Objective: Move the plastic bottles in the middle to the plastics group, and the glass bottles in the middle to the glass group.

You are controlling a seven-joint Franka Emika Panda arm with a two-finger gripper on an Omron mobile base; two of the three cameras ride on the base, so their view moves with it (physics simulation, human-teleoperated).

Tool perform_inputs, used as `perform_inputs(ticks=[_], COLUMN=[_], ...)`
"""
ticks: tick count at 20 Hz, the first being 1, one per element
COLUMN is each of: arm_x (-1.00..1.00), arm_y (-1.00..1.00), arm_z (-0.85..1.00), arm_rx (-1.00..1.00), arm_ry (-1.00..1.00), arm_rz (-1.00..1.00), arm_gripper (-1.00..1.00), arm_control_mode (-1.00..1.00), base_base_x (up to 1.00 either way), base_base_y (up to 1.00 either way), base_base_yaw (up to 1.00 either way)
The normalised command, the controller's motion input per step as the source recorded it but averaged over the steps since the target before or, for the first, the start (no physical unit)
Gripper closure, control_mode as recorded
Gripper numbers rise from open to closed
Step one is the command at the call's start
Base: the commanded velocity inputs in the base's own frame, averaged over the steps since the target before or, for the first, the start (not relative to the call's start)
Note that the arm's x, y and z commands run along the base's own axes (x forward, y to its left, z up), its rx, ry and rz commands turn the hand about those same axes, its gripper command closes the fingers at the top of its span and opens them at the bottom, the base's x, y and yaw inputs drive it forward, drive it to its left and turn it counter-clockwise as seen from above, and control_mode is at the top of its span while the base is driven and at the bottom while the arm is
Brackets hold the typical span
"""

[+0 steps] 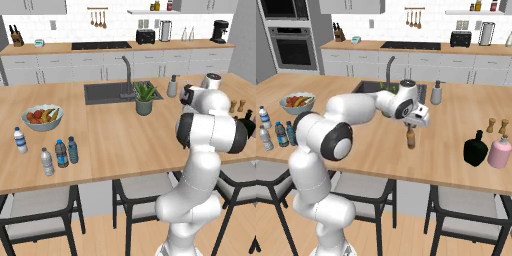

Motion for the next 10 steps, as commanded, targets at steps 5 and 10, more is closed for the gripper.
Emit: perform_inputs(ticks=[5,10], arm_x=[-0.01,0.09], arm_y=[-0.6,-0.54], arm_z=[0.0,0.02], arm_rx=[-0.14,-0.07], arm_ry=[0.0,0.04], arm_rz=[-0.16,-0.16], arm_gripper=[1.0,1.0], arm_control_mode=[-1.0,-1.0], base_base_x=[0.0,0.0], base_base_y=[0.0,0.0], base_base_yaw=[0.0,0.0])
